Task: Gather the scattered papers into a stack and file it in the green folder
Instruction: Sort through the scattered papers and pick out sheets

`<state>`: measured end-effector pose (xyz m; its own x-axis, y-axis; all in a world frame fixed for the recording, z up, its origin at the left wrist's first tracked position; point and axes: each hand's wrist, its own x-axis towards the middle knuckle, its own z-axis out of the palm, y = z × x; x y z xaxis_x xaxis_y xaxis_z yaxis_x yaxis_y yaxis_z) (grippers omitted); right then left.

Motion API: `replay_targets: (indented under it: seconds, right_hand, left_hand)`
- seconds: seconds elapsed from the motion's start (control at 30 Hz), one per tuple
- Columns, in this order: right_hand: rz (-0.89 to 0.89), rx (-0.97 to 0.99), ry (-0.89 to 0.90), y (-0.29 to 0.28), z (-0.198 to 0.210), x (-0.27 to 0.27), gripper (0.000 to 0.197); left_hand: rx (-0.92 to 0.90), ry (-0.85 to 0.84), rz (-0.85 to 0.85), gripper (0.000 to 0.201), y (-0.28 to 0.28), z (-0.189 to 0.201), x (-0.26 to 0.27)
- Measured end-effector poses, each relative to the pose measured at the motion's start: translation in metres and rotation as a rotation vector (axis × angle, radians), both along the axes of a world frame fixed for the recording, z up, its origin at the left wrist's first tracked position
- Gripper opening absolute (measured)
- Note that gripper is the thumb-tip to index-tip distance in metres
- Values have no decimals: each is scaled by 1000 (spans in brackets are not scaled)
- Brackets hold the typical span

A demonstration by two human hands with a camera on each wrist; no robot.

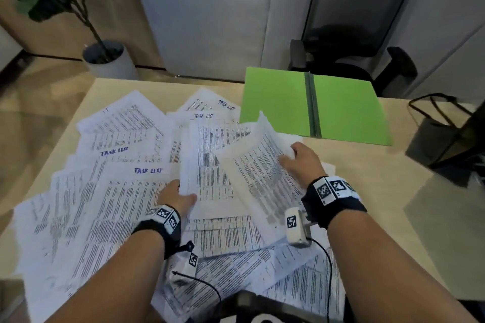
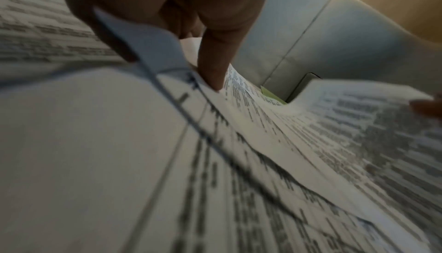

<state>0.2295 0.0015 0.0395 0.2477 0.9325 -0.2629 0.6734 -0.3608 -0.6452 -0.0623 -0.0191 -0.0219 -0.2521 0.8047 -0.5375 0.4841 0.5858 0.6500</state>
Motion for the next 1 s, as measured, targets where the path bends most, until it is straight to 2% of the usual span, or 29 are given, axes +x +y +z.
replay_targets:
  seconds: [0.03, 0.07, 0.1, 0.17, 0.23, 0.3, 0.37, 0.47, 0.57, 0.67, 0.77, 0.87, 0.93, 1.0]
  right_hand:
    - [52, 25, 6, 2, 2, -3, 17]
    - [101, 54, 101, 5, 5, -6, 14]
    - [122, 76, 285, 7, 11, -11, 12]
    - [60, 124, 669, 9, 25, -23, 18]
    - [-100, 189, 791, 13, 27, -24, 21]
    - [-225, 228, 665, 15, 17, -17, 13]
    - [-259, 173, 480, 12, -1, -8, 13]
    - [-241, 62, 367, 6, -18, -4, 15]
    - [-284, 55, 454, 4, -21, -7, 17]
    - [-360, 72, 528, 6, -24, -6, 18]
    - [-396, 68, 530, 3, -28, -1, 15]
    - [-432, 64, 633, -4, -29, 5, 9]
    - [-400, 30, 614, -8, -32, 8, 9]
    - [-325, -36, 610, -8, -35, 8, 9]
  left_hand:
    - [21, 22, -9, 33, 0, -1, 0]
    - [54, 45, -15, 32, 0, 0, 0]
    - [78, 42, -1, 33, 2, 0, -1]
    - [112, 13, 43, 31, 5, 0, -1]
    - [134, -63, 95, 28, 6, 0, -2]
    - [156, -170, 141, 28, 5, 1, 0]
    - [166, -253, 152, 29, 5, 6, 3]
    - [224, -228, 32, 28, 5, 16, 7]
    - [217, -250, -5, 26, 5, 17, 11]
    - [202, -302, 93, 9, 7, 10, 10]
    - [228, -186, 91, 11, 11, 9, 6]
    - [262, -93, 104, 14, 16, 14, 2]
    - [288, -67, 116, 16, 19, 19, 2]
    - [282, -111, 85, 18, 23, 23, 4]
